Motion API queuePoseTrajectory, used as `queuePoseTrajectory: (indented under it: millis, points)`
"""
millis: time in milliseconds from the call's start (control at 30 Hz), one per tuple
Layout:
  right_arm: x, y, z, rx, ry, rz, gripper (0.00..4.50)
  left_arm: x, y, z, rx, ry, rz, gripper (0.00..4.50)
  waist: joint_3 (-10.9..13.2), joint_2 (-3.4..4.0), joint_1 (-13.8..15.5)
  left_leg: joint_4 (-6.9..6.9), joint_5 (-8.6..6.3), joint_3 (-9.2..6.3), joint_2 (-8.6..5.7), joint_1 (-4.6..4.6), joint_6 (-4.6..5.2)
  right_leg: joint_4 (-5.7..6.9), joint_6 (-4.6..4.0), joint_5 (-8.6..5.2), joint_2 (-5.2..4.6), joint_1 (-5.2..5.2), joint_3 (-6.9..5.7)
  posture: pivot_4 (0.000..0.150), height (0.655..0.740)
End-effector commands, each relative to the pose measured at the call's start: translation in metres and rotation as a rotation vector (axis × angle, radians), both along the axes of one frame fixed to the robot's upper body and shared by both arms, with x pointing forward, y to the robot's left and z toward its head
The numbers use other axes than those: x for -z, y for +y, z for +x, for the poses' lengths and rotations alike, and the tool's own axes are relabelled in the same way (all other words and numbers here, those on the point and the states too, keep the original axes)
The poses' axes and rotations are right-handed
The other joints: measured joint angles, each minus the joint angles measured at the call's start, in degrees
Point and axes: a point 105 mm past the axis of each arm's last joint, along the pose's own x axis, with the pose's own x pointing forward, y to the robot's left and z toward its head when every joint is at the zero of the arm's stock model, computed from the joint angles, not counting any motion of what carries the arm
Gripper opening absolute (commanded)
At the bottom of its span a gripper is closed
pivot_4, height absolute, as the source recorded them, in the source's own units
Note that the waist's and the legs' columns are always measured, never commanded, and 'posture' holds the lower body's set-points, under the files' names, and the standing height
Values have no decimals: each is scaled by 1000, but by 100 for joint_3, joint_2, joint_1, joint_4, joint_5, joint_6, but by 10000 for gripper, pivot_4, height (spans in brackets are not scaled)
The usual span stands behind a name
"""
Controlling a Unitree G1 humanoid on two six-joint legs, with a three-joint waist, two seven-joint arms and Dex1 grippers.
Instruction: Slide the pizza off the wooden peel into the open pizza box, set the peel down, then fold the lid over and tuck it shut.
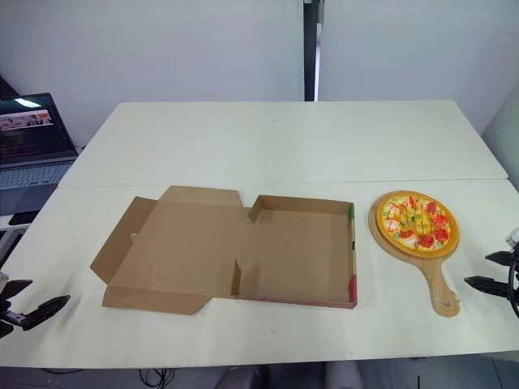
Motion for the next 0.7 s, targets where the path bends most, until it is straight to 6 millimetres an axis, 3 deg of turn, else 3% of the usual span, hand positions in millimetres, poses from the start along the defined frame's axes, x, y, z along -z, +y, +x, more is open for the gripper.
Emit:
queuePoseTrajectory:
  millis: [33, 233, 700]
  points:
    - [-14, 4, 6, -45, -53, -24, 45000, -14, -8, 3, 76, -33, -22, 44842, 0, 0, 0, 0, 0, 0, 0, 0, 0, 0, 0, 0, 0, 0, 0, 1500, 7400]
    - [-18, 8, 9, -69, -77, -20, 45000, -26, -36, 1, 278, 13, -147, 44842, 1, -1, -2, 1, 0, 2, 3, 0, 0, 1, 0, 0, 4, -1, 1, 1500, 7400]
    - [-21, 7, 12, -55, -96, -23, 45000, -36, -43, 6, 343, 56, -169, 44842, 2, 2, -8, 0, -1, 5, 3, -1, 2, 1, -1, 0, 7, -5, 8, 1500, 7400]
